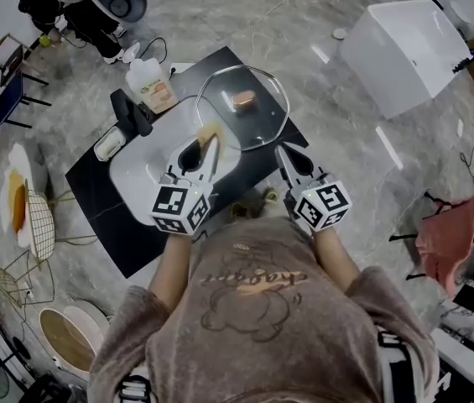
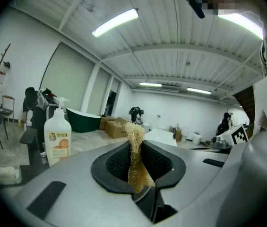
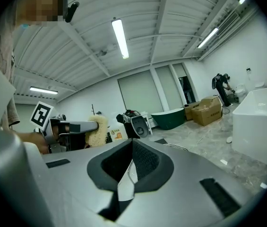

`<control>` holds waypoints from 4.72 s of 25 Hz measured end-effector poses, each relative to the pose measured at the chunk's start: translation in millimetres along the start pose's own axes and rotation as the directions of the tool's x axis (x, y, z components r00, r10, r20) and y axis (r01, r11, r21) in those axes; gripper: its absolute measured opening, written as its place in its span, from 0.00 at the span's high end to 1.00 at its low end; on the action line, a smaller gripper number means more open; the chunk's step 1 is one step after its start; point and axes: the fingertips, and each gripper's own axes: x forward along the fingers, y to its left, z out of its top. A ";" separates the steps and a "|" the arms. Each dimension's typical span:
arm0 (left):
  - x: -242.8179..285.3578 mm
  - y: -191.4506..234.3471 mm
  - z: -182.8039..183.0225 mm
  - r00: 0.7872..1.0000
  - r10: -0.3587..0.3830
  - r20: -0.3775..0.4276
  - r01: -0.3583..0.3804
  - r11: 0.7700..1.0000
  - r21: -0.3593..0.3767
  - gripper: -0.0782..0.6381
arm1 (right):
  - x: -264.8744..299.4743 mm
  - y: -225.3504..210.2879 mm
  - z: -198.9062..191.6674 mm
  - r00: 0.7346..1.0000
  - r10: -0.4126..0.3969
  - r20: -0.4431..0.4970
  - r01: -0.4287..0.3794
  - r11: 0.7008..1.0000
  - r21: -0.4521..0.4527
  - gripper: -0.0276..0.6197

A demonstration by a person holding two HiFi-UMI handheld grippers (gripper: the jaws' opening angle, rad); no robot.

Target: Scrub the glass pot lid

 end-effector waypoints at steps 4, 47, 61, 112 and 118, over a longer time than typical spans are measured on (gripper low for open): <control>12.6 8.5 1.7 1.000 0.020 -0.008 -0.021 1.000 -0.010 0.80 | 14.5 -9.2 7.1 1.000 0.019 -0.009 -0.019 1.000 -0.008 0.96; 76.9 47.8 -1.8 0.970 0.240 -0.027 -0.241 0.964 -0.108 0.80 | 150.7 -50.5 -4.0 0.816 0.466 -0.343 -0.538 0.829 -0.153 0.46; 71.3 73.6 -6.6 0.955 0.293 -0.045 -0.296 0.935 -0.193 0.80 | 211.6 -76.6 -92.1 0.657 0.461 -0.596 -0.681 0.703 -0.206 0.47; 78.3 78.0 4.2 0.957 0.290 0.022 -0.276 0.927 -0.255 0.80 | 156.4 -133.2 -26.7 0.837 0.368 -0.405 -0.440 0.892 -0.100 0.68; 82.2 70.6 20.6 0.968 0.246 0.044 -0.229 0.944 -0.238 0.80 | 130.2 -145.9 -0.2 0.892 0.370 -0.261 -0.362 0.929 0.079 0.68</control>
